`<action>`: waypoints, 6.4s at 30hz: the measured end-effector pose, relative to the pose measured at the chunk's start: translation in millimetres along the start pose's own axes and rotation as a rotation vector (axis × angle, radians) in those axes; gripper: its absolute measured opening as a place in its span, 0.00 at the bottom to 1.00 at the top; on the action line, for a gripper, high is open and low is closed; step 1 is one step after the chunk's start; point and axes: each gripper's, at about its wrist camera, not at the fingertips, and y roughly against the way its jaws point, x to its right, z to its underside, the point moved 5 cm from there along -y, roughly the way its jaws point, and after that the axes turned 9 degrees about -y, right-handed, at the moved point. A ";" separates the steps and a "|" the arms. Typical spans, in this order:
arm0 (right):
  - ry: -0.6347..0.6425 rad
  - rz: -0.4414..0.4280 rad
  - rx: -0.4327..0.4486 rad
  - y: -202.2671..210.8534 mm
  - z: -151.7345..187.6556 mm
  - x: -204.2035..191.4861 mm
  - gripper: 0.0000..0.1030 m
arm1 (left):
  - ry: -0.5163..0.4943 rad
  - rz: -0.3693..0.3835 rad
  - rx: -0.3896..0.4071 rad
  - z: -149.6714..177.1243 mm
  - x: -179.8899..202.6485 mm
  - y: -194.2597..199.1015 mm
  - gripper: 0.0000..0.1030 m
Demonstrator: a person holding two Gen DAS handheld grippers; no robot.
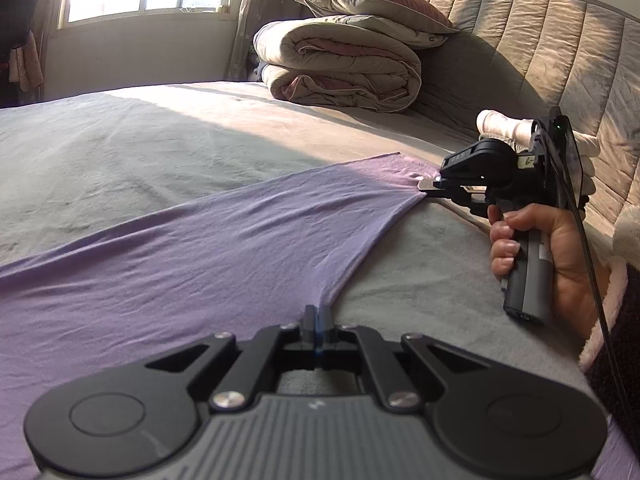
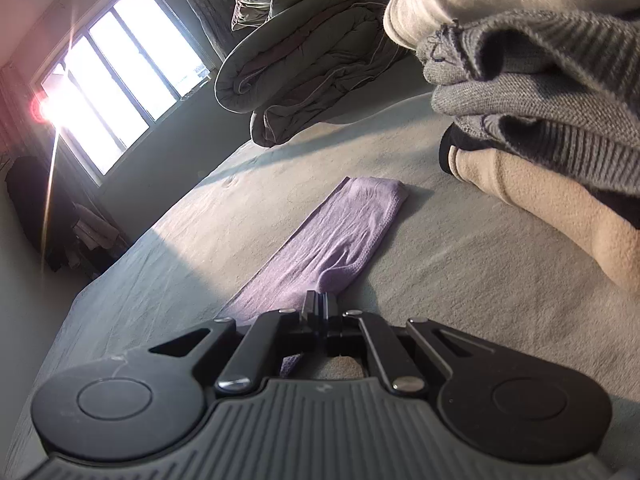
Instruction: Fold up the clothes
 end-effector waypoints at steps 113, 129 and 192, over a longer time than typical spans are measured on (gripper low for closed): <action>1.107 -0.276 -0.529 32.8 285.9 -318.9 0.02 | 0.783 -0.318 -0.030 136.8 -243.6 207.0 0.00; 1.017 -0.334 -0.526 180.1 257.9 -309.5 0.02 | 0.808 -0.319 -0.015 140.5 -242.6 206.2 0.01; 1.259 -0.519 -0.542 224.0 440.4 -310.5 0.09 | 1.099 0.192 0.142 189.0 -224.9 269.7 0.38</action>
